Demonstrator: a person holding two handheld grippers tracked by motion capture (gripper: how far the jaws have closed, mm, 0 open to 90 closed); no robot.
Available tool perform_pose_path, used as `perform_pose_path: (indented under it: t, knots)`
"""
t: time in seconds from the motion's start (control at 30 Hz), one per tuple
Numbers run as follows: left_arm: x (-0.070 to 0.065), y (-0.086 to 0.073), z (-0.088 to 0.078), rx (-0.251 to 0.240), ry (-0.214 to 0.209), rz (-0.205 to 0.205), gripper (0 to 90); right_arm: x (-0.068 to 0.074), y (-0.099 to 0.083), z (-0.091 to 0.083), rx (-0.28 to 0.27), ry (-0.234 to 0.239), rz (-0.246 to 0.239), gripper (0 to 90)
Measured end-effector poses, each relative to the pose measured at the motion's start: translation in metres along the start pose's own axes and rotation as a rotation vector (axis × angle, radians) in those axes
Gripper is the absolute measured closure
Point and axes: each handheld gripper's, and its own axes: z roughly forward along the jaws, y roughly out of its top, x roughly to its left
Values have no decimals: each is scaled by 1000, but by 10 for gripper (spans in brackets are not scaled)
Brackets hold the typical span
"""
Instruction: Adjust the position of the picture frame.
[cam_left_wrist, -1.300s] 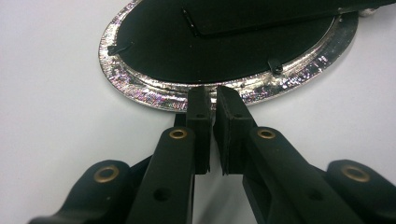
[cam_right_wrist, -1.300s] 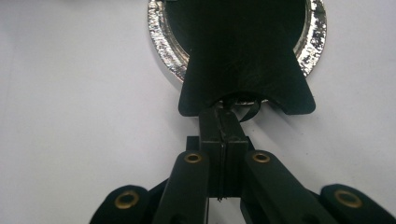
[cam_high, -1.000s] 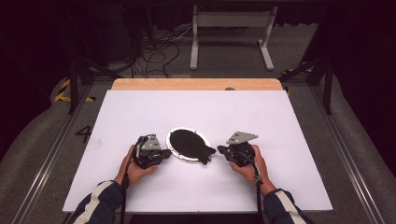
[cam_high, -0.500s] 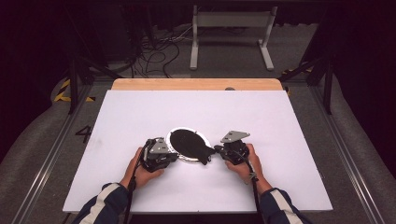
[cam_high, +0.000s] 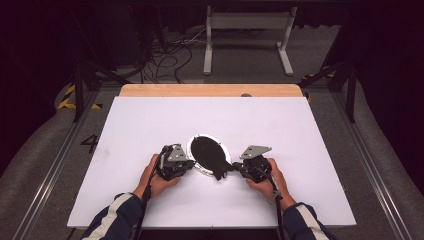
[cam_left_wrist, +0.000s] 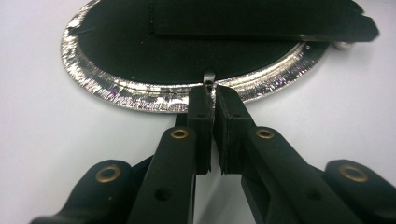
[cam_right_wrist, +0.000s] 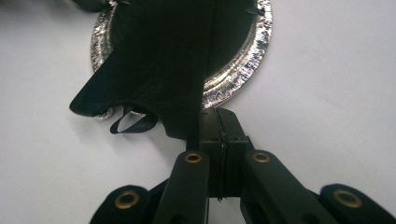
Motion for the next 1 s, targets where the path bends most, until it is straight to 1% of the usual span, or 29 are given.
perform_pose_path:
  t: [0.07,0.13,0.17,0.2,0.27,0.43,0.5,0.53,0.57,0.67,0.7,0.77,0.8,0.87,1.0]
  knots:
    - [0,1,2,-6,-3,-7,876,2,-2,-3,5,4,-1,900]
    - [-1,4,5,-8,5,-5,884,4,-4,-5,3,5,2,900]
    - [-2,6,7,-5,16,-1,884,6,-6,-6,0,3,9,900]
    - [-3,7,8,-5,18,0,894,8,-8,-9,3,15,4,900]
    - [-3,8,9,-7,19,0,897,12,-11,-12,6,23,-1,900]
    - [-4,8,10,-11,14,-9,897,23,-17,-18,4,40,-8,900]
    - [-4,8,10,-14,5,-16,896,25,-20,-20,1,48,3,900]
    - [-4,8,10,-16,-5,-23,896,27,-21,-21,0,48,8,900]
    - [-4,9,10,-14,-1,-13,897,28,-22,-22,0,49,13,900]
    - [-6,10,12,-18,2,-25,897,32,-24,-25,3,45,-7,900]
    - [-6,11,13,-21,-1,-32,898,33,-24,-25,4,49,-5,900]
    - [-4,12,14,-20,-4,-25,898,34,-25,-25,4,48,-10,900]
    - [-5,13,16,-23,-6,-35,897,35,-25,-26,4,49,-10,900]
    - [-4,15,17,-25,-6,-28,897,36,-26,-26,3,46,-14,900]
    - [-3,17,20,-27,-11,-32,897,38,-26,-27,8,42,-23,900]
